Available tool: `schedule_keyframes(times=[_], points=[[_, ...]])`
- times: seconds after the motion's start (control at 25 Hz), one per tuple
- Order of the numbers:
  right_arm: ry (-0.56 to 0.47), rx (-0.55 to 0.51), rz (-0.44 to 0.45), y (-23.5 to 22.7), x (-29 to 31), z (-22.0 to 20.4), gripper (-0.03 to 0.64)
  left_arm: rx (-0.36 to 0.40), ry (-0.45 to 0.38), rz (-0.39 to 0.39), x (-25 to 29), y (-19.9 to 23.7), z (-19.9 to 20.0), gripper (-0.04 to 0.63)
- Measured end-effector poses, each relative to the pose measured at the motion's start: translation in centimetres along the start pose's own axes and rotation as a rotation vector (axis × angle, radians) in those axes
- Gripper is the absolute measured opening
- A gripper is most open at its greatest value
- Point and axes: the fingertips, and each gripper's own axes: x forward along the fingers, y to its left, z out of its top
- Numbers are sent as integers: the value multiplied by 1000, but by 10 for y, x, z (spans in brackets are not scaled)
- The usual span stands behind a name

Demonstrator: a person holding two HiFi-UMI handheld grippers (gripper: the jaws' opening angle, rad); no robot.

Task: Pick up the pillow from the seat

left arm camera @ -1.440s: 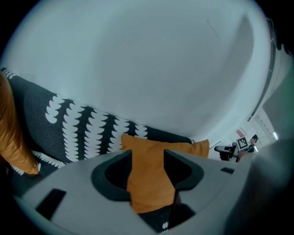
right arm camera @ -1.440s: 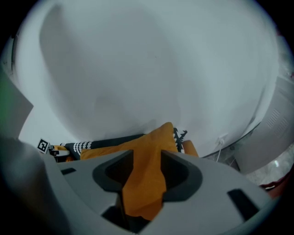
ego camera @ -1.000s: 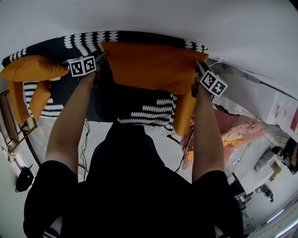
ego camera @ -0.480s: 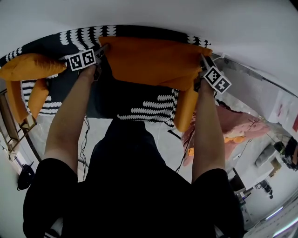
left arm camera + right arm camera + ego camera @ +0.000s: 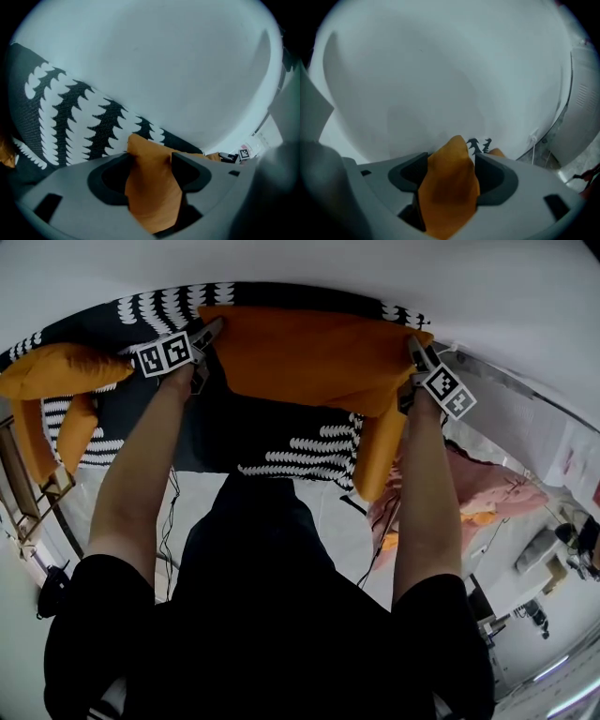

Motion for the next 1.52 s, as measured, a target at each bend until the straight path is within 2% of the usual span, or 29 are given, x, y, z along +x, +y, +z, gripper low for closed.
schedule_keyframes(times=[0.4,1.0,1.52], points=[[29,70,11,3,18,-5,301,-28,25,36,8,3,-5,250],[48,68,3,9,-1,-18,213,-22,65,0,-8,-11,-19,149],[73,52,-3,12,-33,-38,160,-33,66,3,-40,-24,-36,126]])
